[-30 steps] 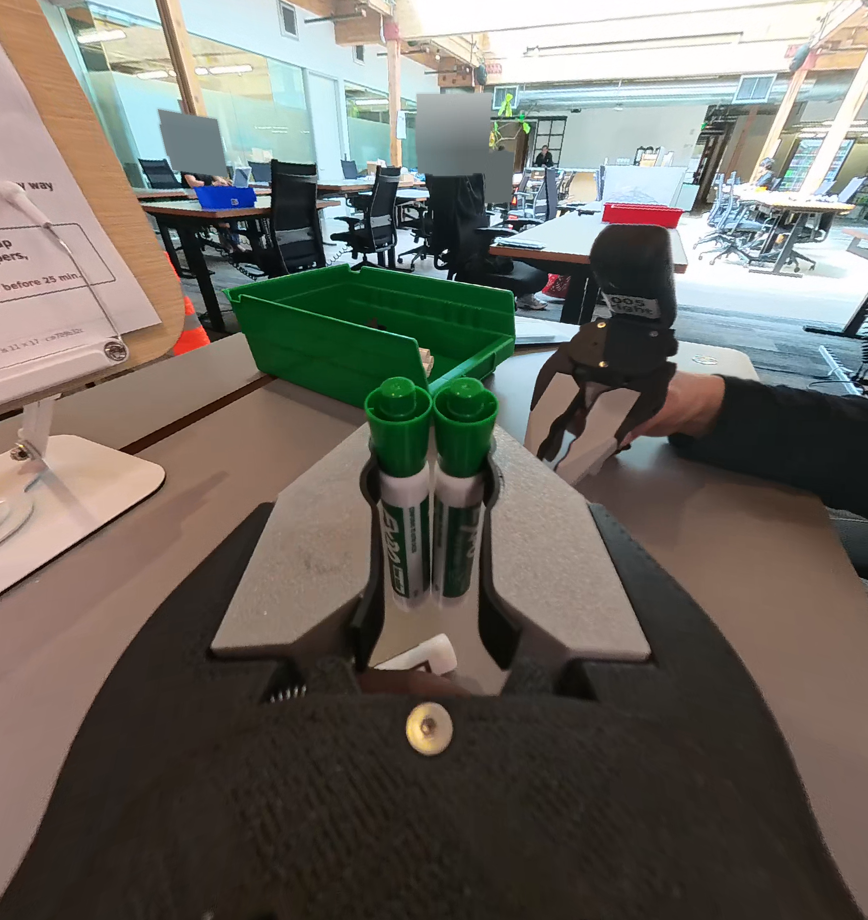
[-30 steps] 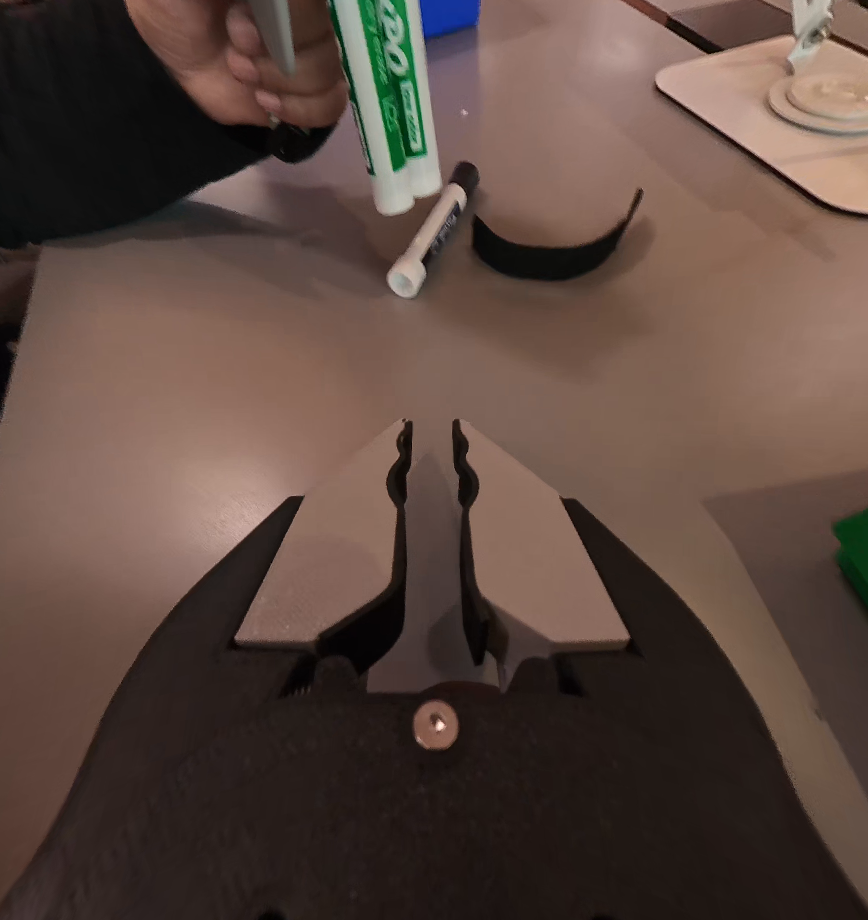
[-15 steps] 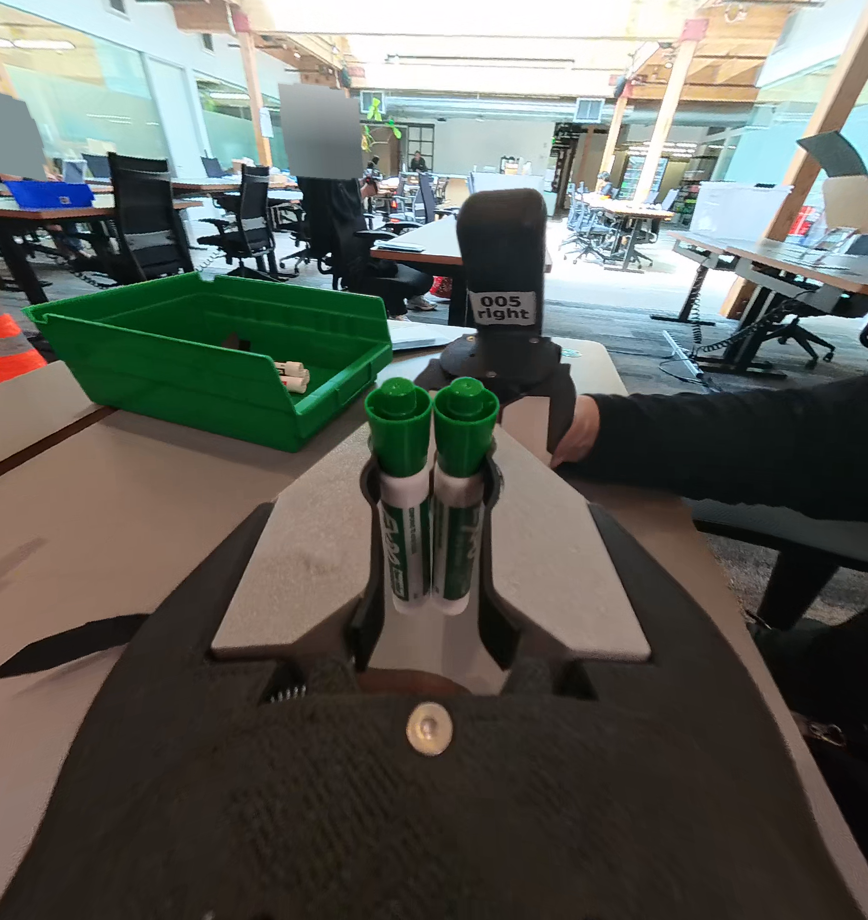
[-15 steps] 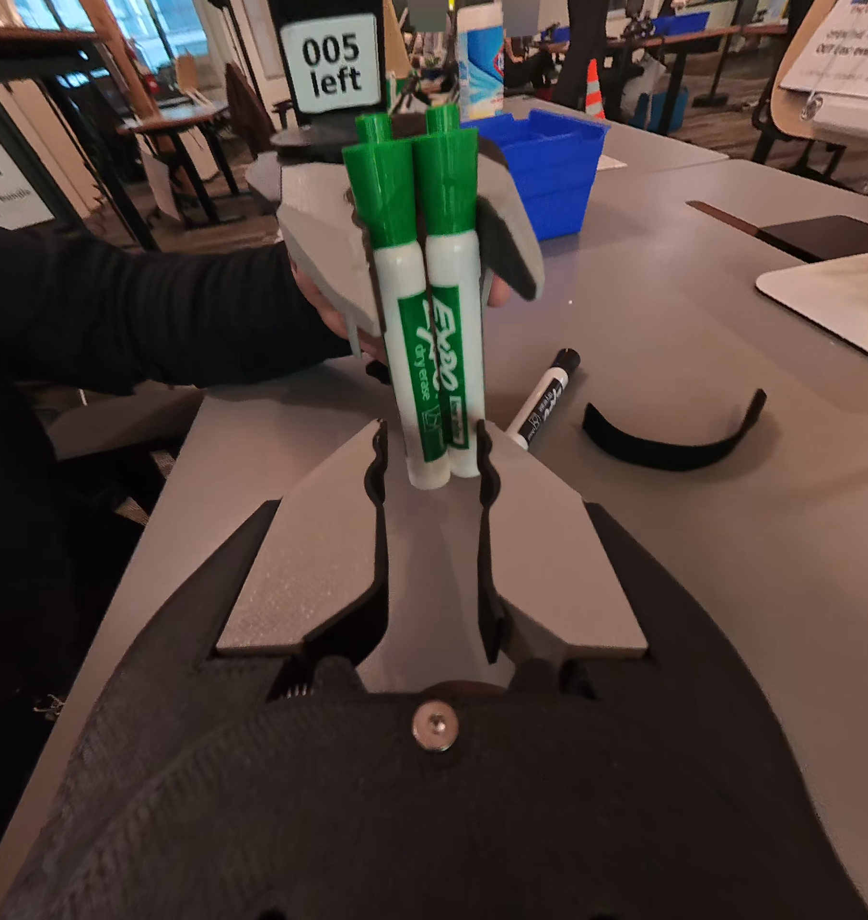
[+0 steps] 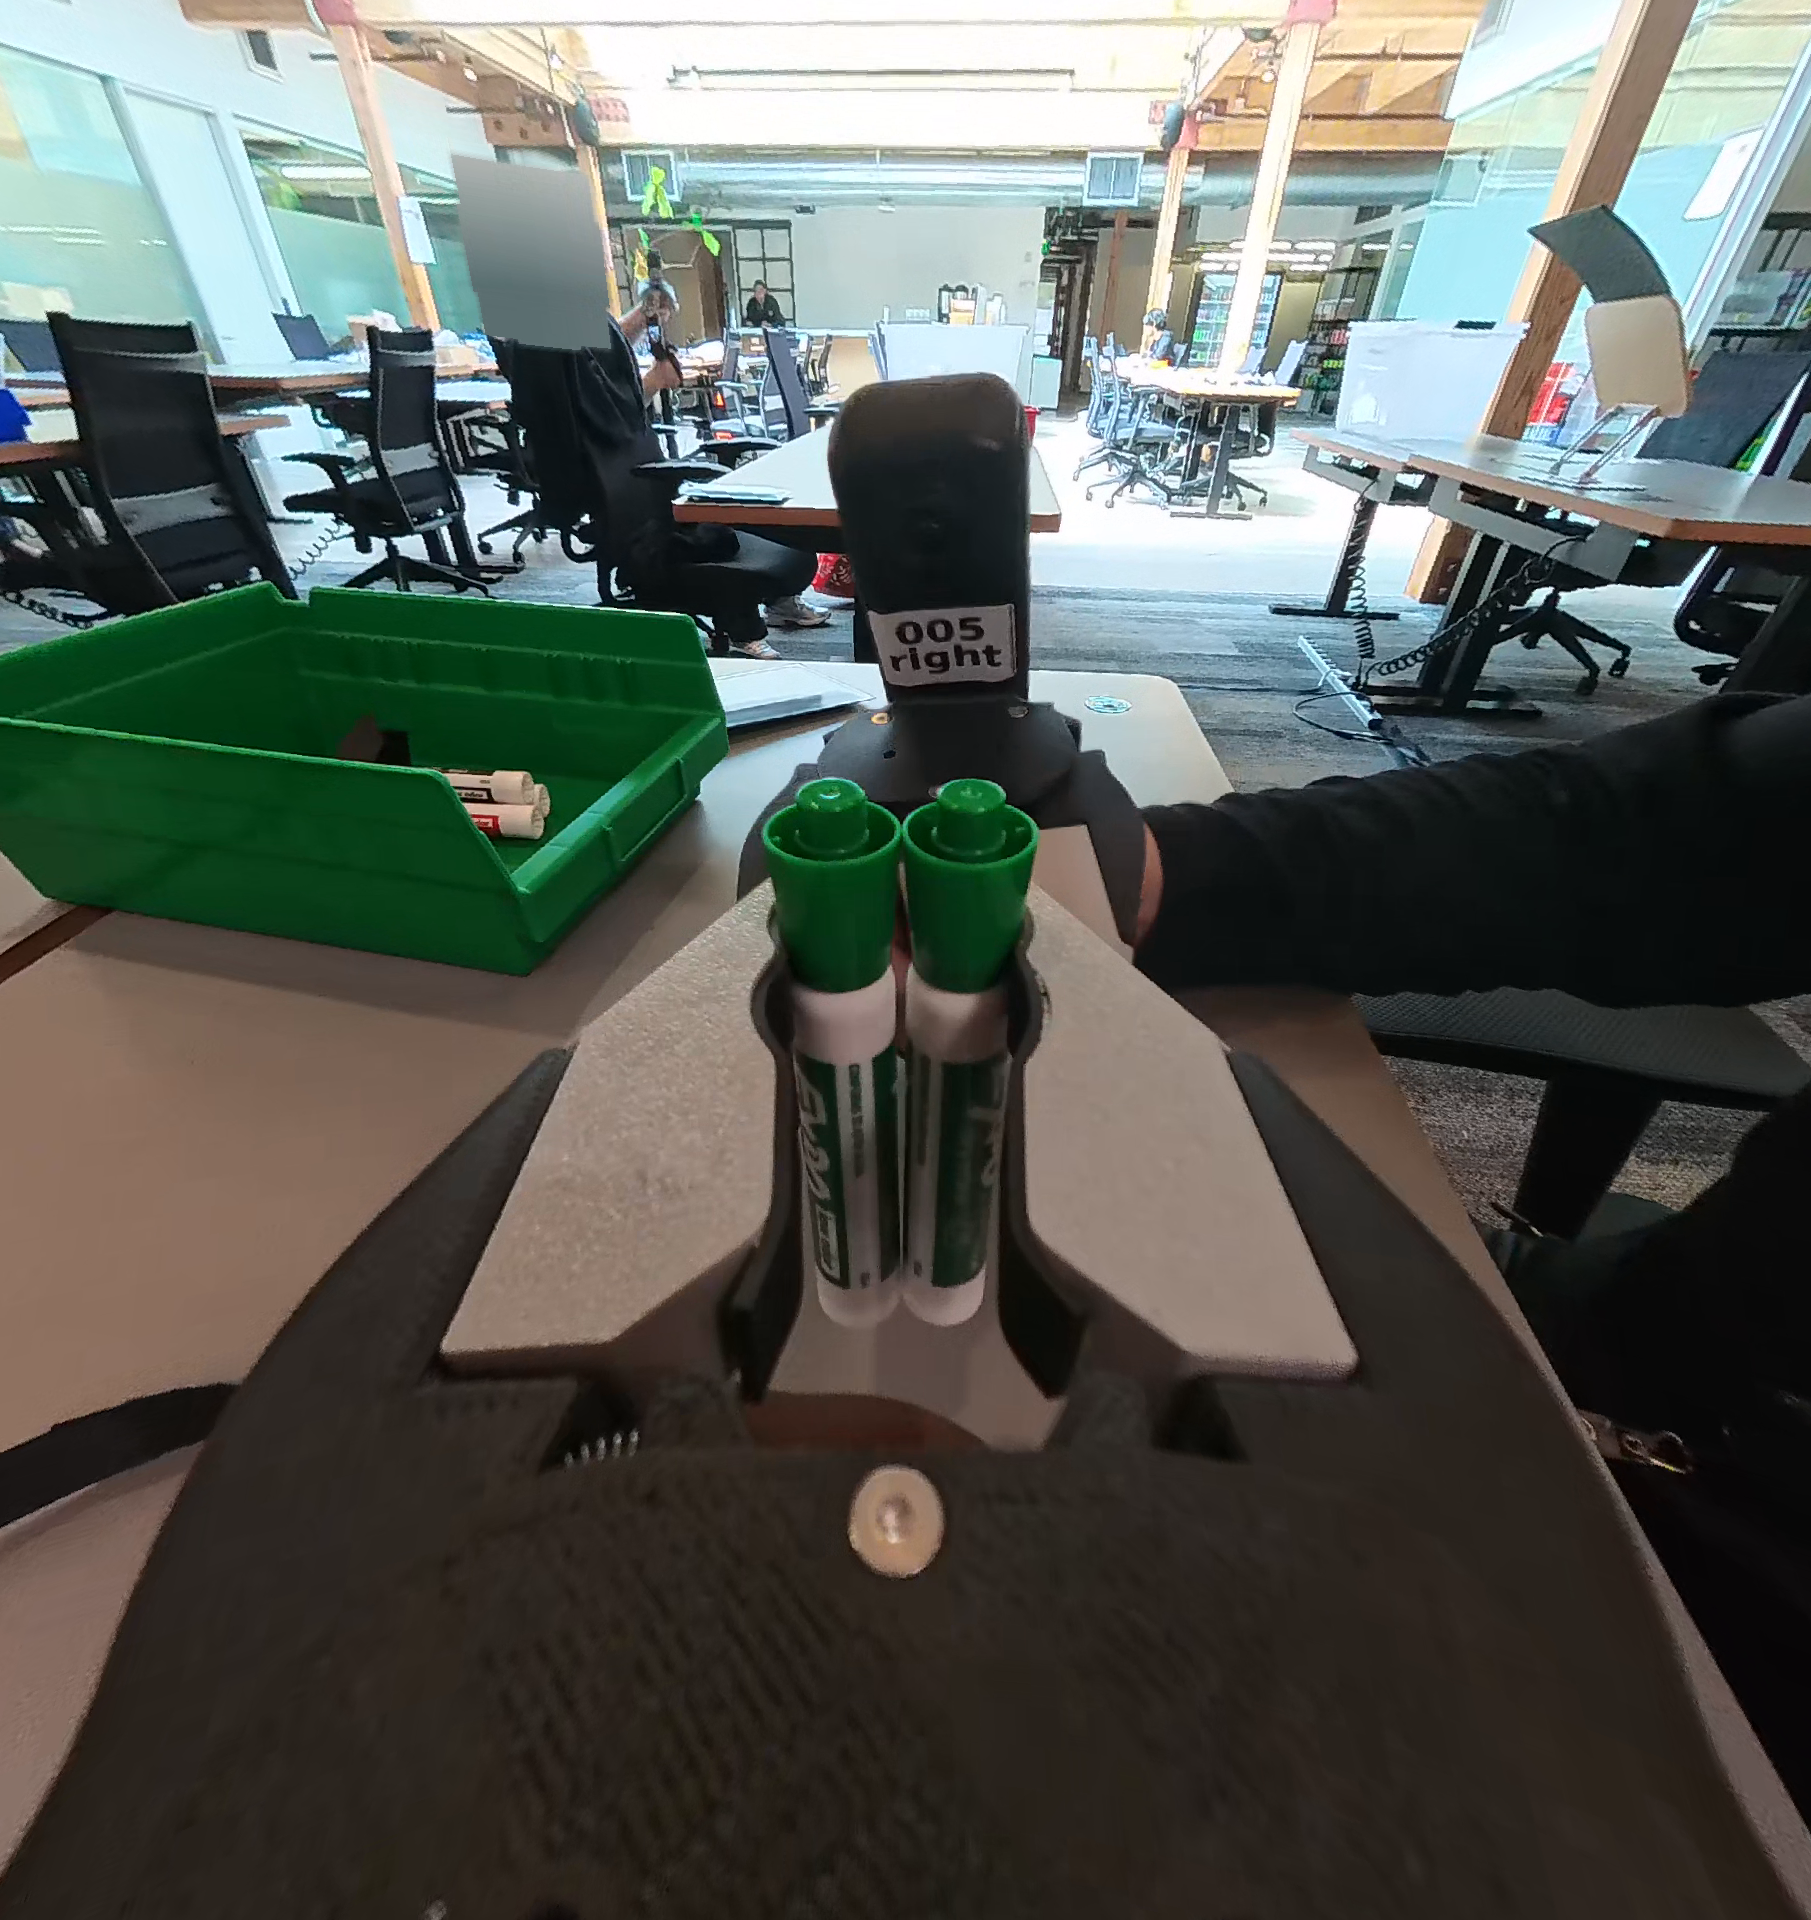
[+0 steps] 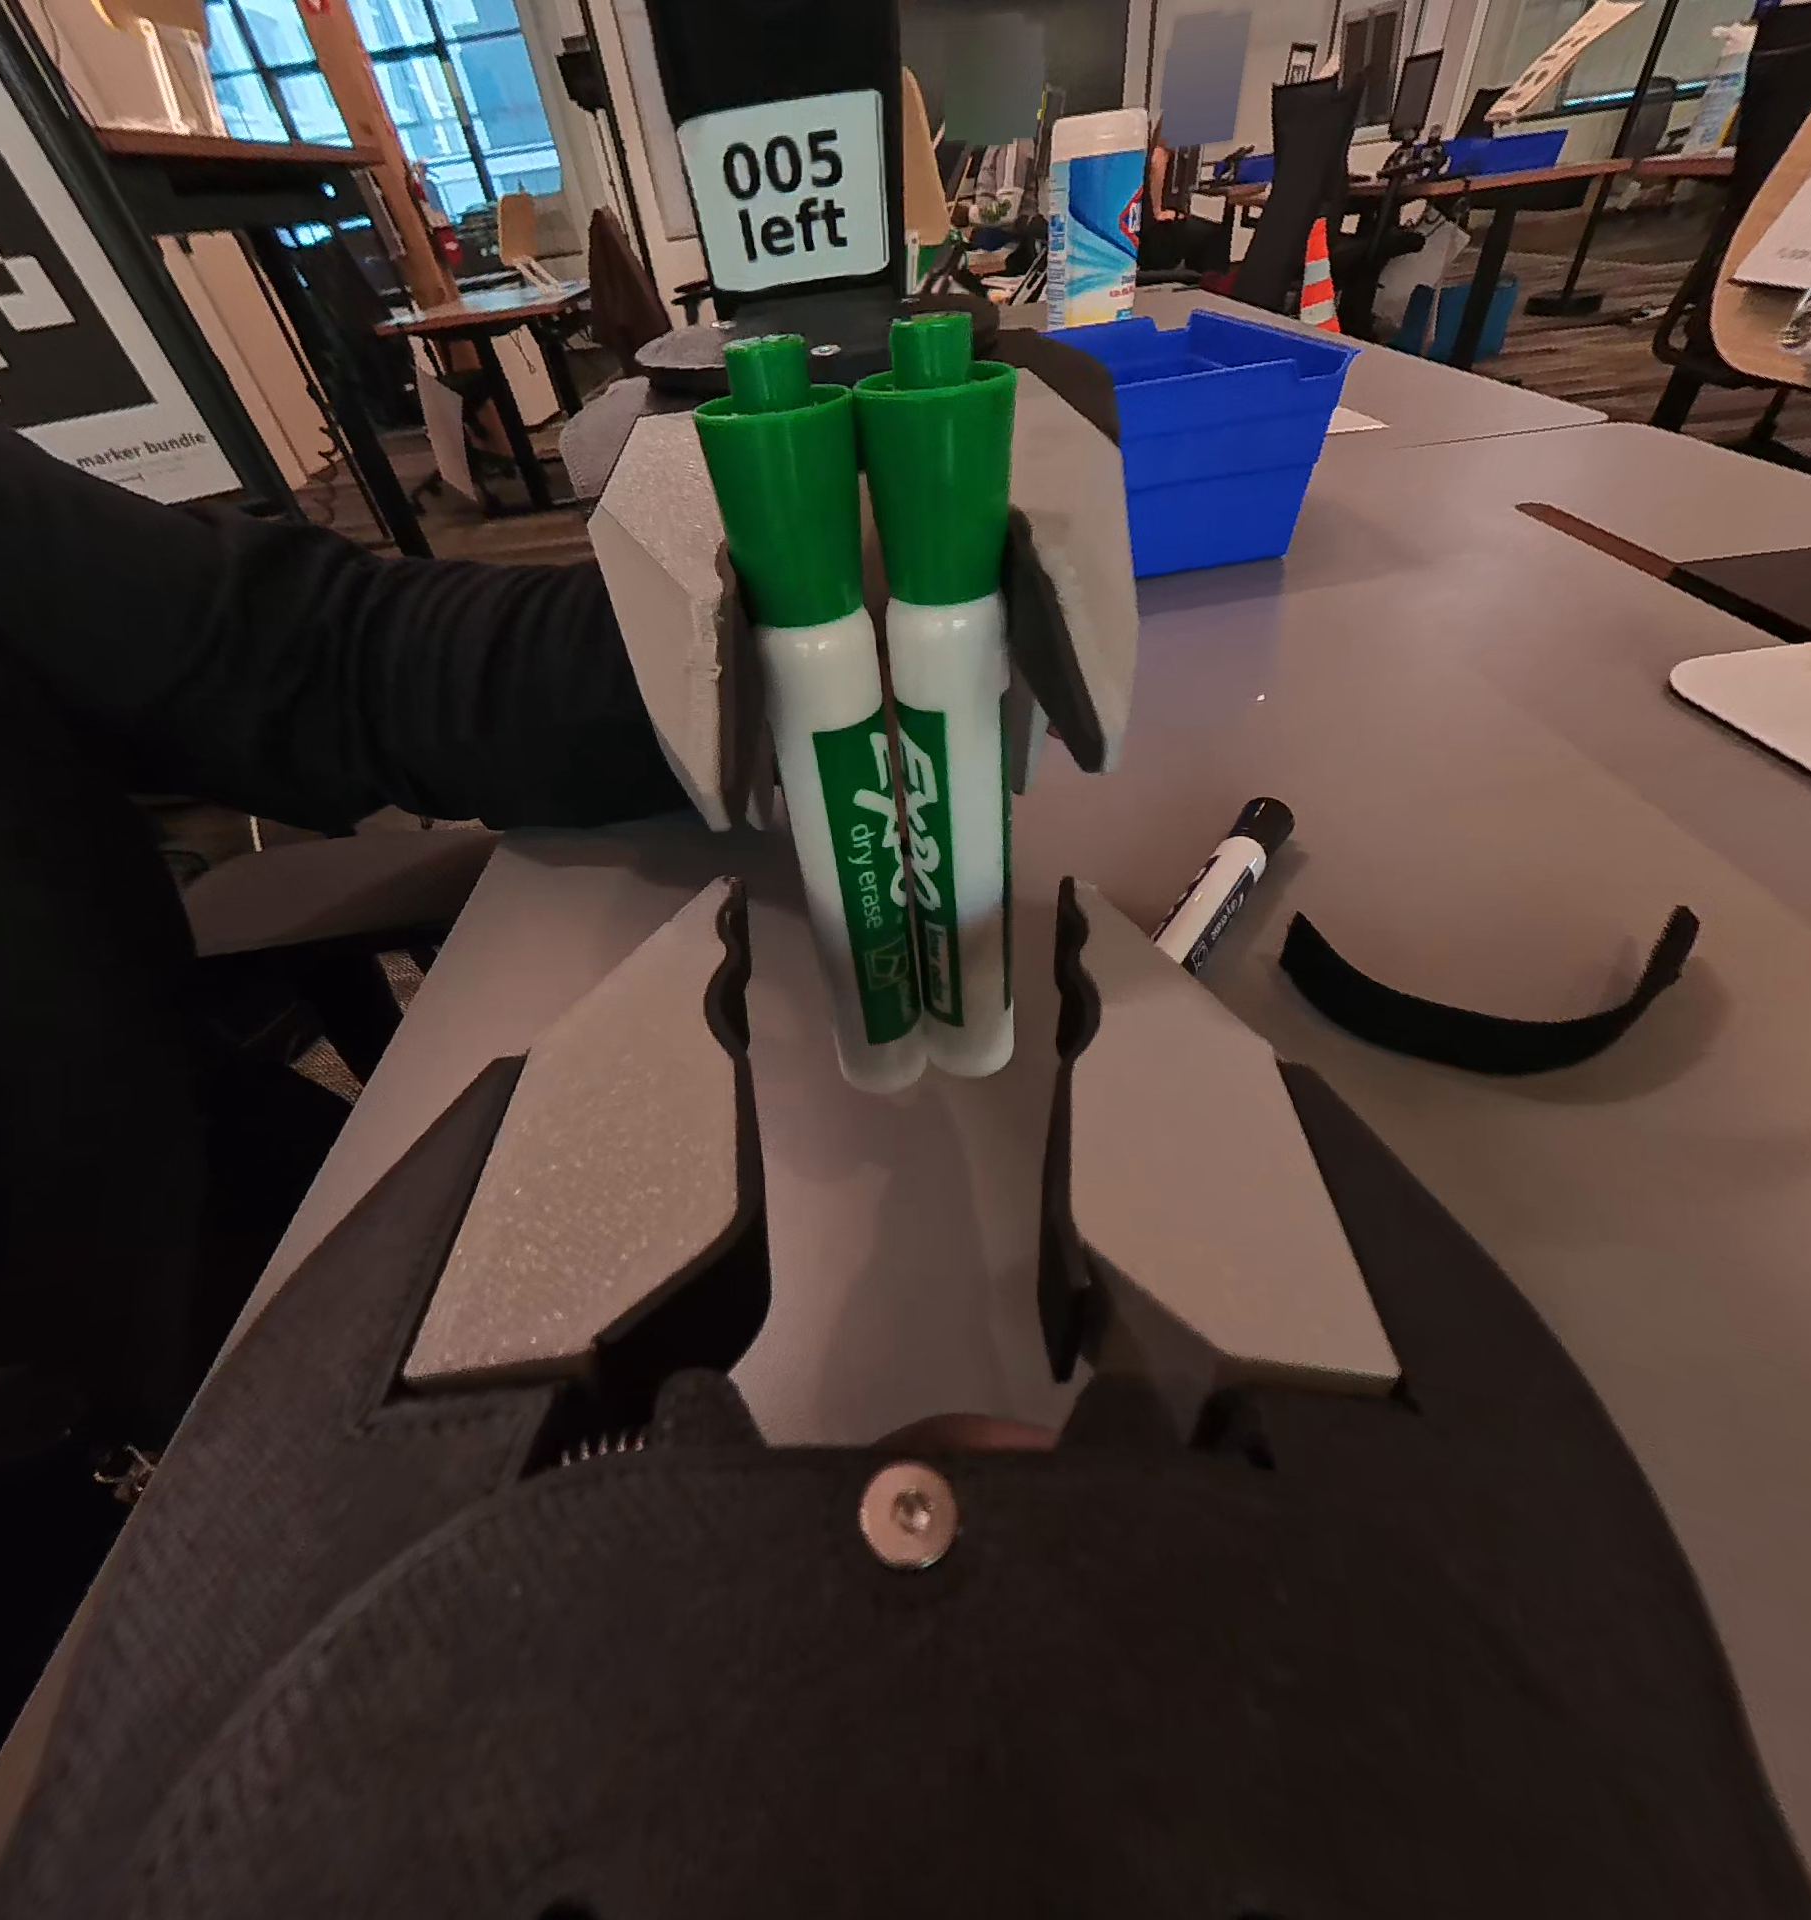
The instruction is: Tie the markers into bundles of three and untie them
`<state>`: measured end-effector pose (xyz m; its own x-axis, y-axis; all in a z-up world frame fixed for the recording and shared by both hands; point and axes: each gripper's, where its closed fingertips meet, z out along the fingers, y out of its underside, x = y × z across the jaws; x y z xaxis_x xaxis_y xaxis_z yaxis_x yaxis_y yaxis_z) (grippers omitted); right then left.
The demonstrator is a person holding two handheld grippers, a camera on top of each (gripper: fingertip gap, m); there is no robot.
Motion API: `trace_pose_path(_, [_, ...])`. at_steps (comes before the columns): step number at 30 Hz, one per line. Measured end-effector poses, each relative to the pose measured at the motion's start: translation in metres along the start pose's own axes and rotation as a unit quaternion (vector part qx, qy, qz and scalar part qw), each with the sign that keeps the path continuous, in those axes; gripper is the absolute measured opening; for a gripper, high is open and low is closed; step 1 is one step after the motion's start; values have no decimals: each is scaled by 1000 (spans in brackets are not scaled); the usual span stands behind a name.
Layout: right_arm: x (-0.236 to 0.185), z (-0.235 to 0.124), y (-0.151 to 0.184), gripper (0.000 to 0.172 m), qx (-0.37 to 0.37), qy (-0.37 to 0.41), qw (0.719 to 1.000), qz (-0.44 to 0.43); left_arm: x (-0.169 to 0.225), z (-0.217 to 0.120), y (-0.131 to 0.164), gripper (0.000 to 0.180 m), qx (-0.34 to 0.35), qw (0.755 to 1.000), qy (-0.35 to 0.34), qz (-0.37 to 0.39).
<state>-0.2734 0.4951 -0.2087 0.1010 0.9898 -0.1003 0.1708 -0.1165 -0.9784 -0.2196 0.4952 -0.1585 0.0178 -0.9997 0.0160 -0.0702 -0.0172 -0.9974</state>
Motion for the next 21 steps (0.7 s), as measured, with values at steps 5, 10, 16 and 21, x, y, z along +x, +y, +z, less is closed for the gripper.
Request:
trace_pose_path(5, [-5,9,0,56,0,-13,1000,-6,2,2,-2,37,-4,1000,7,0])
trace_pose_path(10, [-7,15,1,56,-3,-19,1000,-12,6,5,-4,37,-8,1000,17,-1])
trace_pose_path(16, [-10,18,0,55,-3,-23,1000,-17,10,9,-2,37,-18,1000,23,6])
trace_pose_path(21, [-12,21,0,53,-5,-25,999,-22,11,10,-3,36,-17,1000,24,6])
